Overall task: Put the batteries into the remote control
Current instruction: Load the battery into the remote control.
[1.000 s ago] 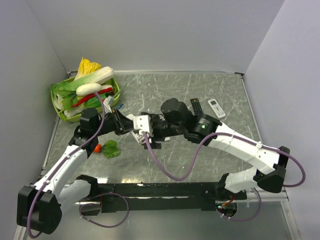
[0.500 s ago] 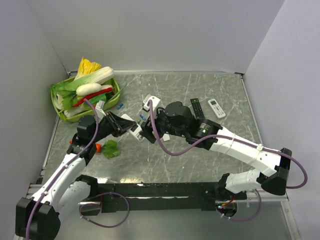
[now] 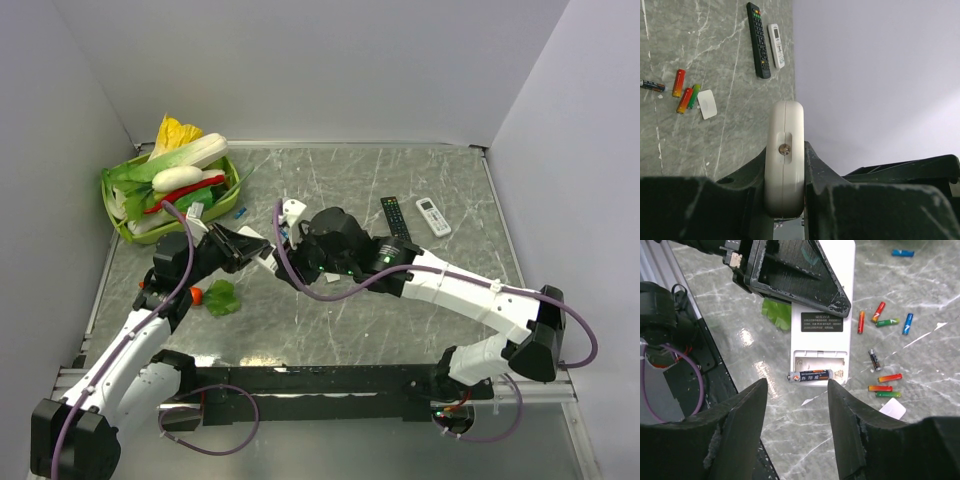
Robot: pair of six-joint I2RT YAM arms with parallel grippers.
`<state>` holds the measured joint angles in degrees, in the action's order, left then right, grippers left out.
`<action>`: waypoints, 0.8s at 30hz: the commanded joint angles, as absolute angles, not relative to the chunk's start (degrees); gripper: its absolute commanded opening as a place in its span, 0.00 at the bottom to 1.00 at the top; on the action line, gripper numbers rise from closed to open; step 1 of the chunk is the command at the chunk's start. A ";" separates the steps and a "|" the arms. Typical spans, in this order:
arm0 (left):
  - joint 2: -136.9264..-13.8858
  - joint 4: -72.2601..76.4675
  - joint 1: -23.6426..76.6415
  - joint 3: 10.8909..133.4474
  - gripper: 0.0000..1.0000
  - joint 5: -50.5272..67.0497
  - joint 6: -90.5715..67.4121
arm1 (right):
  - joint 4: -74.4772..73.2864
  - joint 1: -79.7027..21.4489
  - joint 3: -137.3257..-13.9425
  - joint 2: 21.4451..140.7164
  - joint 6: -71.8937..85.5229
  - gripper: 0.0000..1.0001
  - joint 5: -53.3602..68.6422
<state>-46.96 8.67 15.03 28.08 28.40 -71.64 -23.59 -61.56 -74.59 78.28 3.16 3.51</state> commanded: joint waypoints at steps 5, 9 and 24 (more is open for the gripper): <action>-45.88 9.23 14.85 29.35 0.02 27.51 -72.07 | -25.40 -62.05 -80.15 80.94 3.95 0.53 3.96; -45.44 8.79 14.85 29.44 0.02 27.33 -71.98 | -26.19 -61.96 -80.95 81.82 4.57 0.50 3.69; -45.61 8.79 14.85 29.53 0.02 27.86 -71.98 | -28.83 -62.31 -82.79 83.93 4.66 0.38 3.70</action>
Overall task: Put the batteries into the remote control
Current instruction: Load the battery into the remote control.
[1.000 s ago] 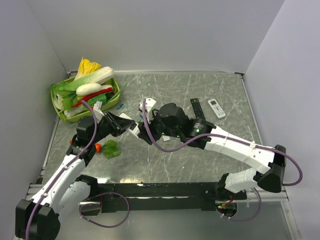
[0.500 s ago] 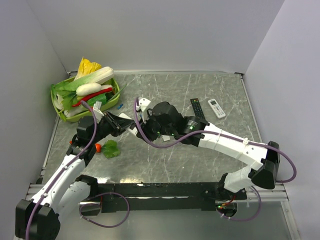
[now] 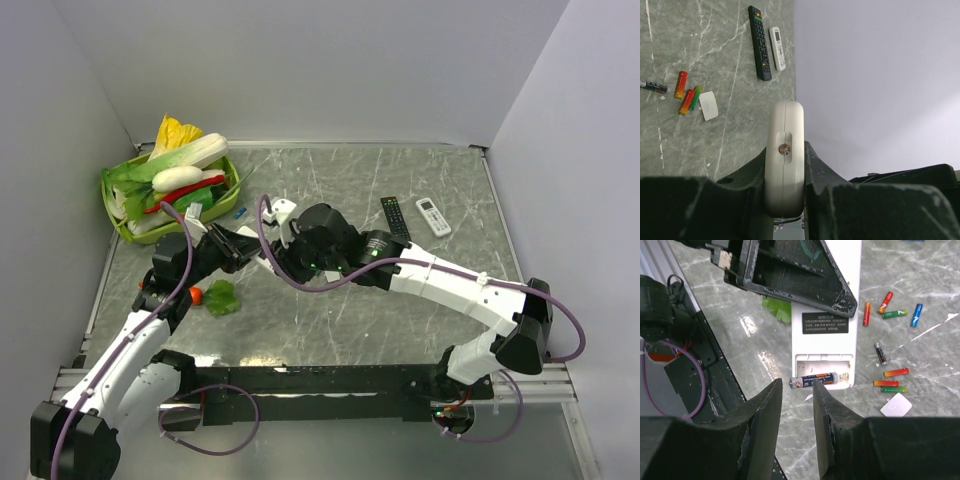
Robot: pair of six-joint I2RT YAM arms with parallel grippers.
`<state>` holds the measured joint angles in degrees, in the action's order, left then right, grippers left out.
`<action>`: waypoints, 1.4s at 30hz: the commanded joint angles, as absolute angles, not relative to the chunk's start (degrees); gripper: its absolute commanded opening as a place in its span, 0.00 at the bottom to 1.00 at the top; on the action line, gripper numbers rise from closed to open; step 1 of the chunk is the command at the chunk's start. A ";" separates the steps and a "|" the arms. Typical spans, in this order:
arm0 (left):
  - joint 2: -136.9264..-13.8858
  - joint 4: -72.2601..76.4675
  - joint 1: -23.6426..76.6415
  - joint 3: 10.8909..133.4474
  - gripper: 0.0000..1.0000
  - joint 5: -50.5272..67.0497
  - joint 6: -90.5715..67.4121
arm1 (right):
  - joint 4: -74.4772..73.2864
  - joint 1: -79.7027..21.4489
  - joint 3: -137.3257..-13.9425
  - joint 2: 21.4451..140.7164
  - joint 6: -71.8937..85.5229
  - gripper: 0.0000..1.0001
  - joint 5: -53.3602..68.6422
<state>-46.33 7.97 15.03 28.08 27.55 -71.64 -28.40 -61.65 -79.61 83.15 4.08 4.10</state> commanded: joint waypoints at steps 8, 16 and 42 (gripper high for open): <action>-45.53 9.23 14.85 29.36 0.02 27.77 -72.51 | -29.53 -62.67 -83.14 84.29 3.87 0.35 3.51; -44.91 9.23 14.85 29.18 0.02 27.51 -72.69 | -30.23 -62.84 -83.85 85.43 3.25 0.34 3.60; -45.26 9.23 14.77 30.32 0.02 27.77 -72.77 | -31.90 -62.84 -83.06 86.66 -2.28 0.22 0.79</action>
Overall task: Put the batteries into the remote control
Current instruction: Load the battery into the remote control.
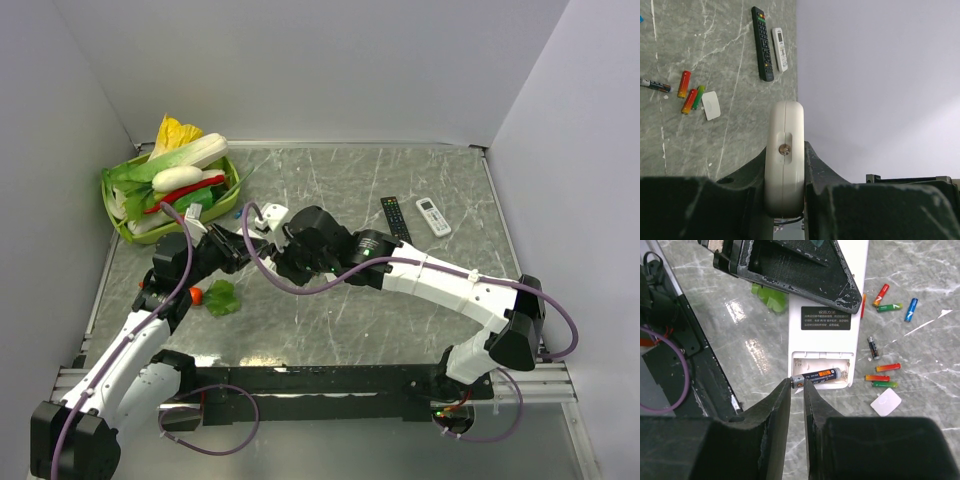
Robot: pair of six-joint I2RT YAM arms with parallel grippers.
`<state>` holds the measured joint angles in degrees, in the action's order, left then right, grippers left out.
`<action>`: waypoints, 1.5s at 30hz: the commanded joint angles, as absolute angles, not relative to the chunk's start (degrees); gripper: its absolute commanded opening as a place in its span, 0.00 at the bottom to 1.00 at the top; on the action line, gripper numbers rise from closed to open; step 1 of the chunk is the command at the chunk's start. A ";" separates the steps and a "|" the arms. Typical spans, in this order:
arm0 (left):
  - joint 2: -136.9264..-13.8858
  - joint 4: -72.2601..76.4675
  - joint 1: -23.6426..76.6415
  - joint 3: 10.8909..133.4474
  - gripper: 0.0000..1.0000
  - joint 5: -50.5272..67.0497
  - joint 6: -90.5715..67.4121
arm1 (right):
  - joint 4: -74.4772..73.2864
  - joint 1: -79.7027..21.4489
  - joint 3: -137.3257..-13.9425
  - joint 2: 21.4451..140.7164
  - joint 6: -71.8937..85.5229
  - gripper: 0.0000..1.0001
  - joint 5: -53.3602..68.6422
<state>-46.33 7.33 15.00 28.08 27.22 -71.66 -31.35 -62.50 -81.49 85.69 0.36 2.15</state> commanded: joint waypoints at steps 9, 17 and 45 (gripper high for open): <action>-45.00 9.84 14.77 30.85 0.02 28.30 -73.48 | -32.34 -62.93 -82.44 87.71 -2.81 0.20 1.14; -44.74 10.72 14.77 31.99 0.02 29.35 -73.83 | -31.91 -62.84 -81.12 88.33 -2.99 0.17 0.26; -45.00 16.97 14.77 34.63 0.02 36.47 -71.46 | -33.84 -62.49 -83.67 92.63 -3.16 0.13 -2.81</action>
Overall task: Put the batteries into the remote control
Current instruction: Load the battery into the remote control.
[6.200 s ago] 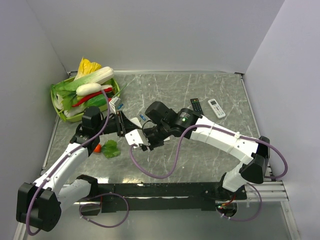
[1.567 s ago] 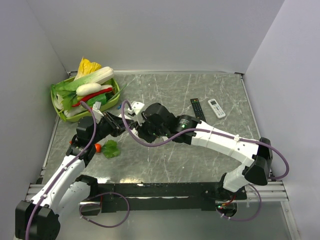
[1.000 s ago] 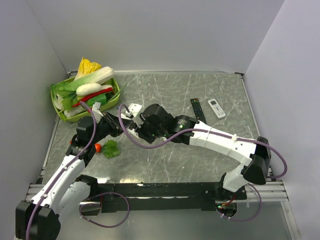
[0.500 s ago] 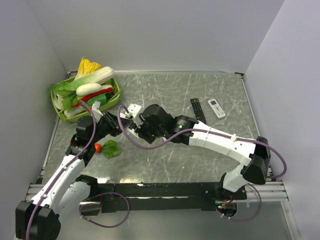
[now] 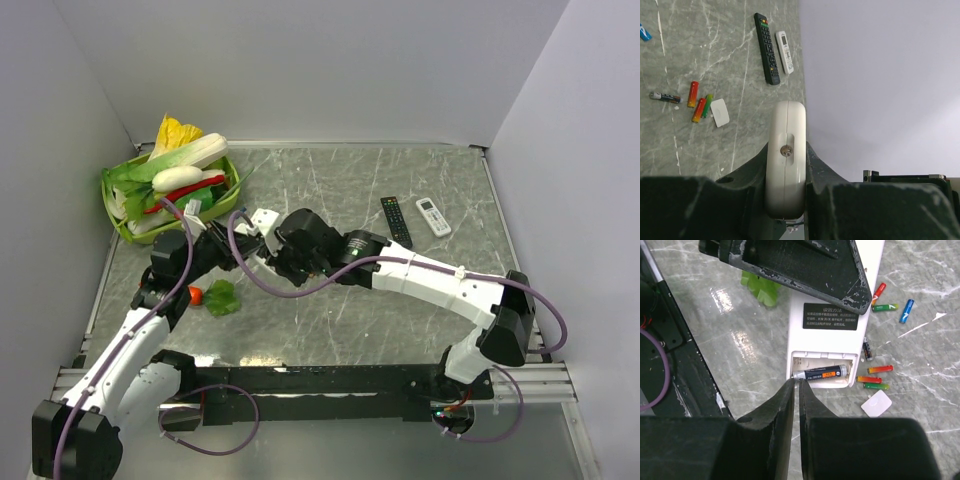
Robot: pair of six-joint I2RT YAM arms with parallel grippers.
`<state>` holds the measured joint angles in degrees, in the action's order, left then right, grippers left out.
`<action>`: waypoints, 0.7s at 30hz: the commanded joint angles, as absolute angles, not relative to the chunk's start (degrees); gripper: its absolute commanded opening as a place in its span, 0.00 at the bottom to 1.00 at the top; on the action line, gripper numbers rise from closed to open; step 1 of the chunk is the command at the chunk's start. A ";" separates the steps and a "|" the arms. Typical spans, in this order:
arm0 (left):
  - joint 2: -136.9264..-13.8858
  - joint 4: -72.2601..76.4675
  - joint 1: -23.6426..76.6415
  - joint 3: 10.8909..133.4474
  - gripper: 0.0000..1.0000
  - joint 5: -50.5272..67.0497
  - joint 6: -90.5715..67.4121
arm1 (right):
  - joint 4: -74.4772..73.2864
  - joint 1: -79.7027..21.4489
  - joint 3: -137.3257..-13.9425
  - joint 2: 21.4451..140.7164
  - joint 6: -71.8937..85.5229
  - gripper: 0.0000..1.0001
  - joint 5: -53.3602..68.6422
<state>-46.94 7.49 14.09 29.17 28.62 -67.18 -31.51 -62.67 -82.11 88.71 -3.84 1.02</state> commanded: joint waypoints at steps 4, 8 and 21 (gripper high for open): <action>-44.30 14.86 14.77 35.33 0.02 35.60 -70.67 | -33.75 -62.49 -83.50 93.16 -4.04 0.13 -2.29; -44.12 12.66 14.77 35.25 0.02 33.15 -68.39 | -33.31 -62.49 -83.41 91.85 -3.87 0.14 -0.35; -41.22 13.52 14.77 27.87 0.02 26.10 -53.80 | -28.66 -56.96 -81.48 78.50 3.24 0.70 2.72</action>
